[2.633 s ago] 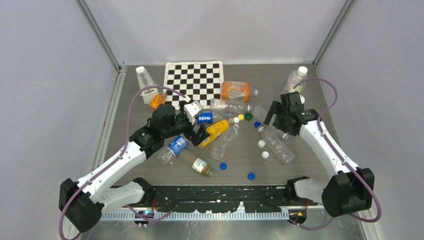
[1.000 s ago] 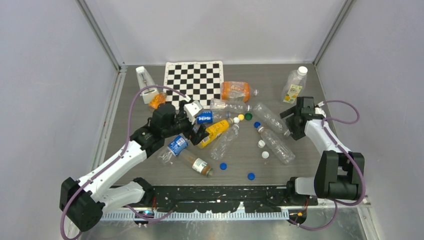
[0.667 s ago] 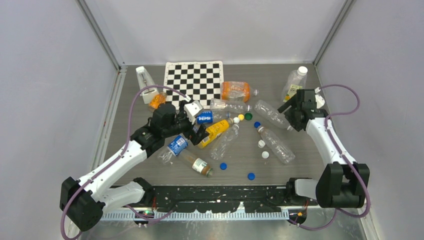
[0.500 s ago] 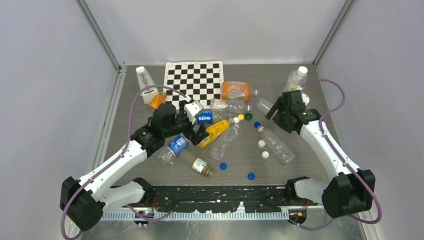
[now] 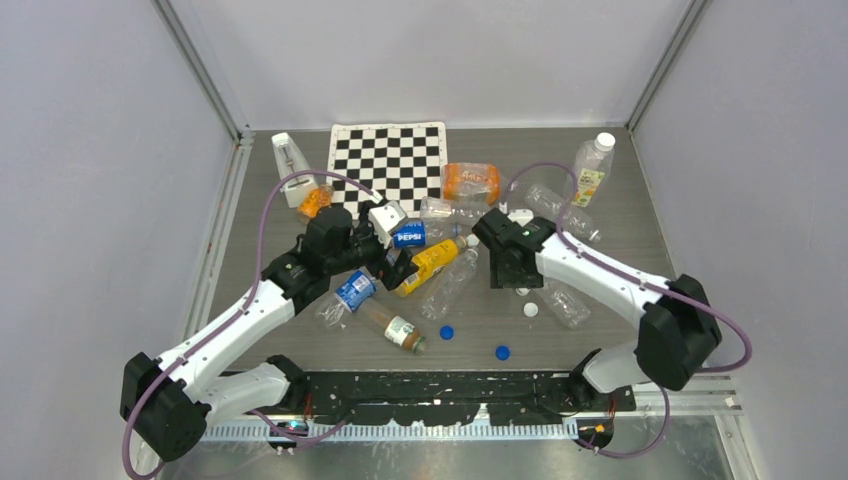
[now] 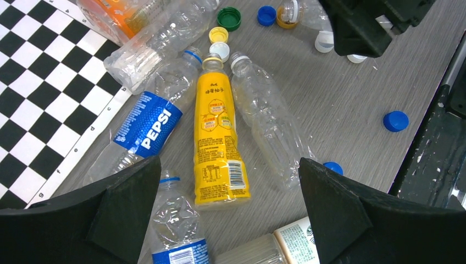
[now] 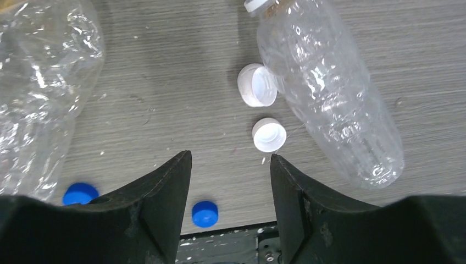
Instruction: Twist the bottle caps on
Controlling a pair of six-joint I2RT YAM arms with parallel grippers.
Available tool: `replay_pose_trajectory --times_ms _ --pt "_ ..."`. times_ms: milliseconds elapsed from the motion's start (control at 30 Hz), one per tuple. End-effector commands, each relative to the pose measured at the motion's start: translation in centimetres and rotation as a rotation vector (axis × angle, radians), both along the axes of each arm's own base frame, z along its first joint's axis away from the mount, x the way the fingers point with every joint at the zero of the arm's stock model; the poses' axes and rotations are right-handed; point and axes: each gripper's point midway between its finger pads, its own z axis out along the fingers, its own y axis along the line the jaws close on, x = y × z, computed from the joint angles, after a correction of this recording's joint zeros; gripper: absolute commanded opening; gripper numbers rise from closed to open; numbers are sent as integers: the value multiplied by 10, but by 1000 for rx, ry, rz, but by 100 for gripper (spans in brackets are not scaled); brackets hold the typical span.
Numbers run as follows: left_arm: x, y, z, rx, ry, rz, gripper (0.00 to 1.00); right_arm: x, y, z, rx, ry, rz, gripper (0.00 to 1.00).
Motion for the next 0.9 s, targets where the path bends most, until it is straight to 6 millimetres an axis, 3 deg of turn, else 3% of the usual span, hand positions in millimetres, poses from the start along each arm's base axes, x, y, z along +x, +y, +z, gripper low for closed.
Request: replay_pose_trajectory --times_ms 0,300,867 --pt "0 0 9 -27 -23 -2 100 15 -13 7 -179 -27 48 59" --pt "0 0 9 -27 -27 -1 100 34 -12 -17 -323 37 116 52" --pt "-1 2 11 -30 -30 -4 100 39 -13 -49 -416 115 175 45"
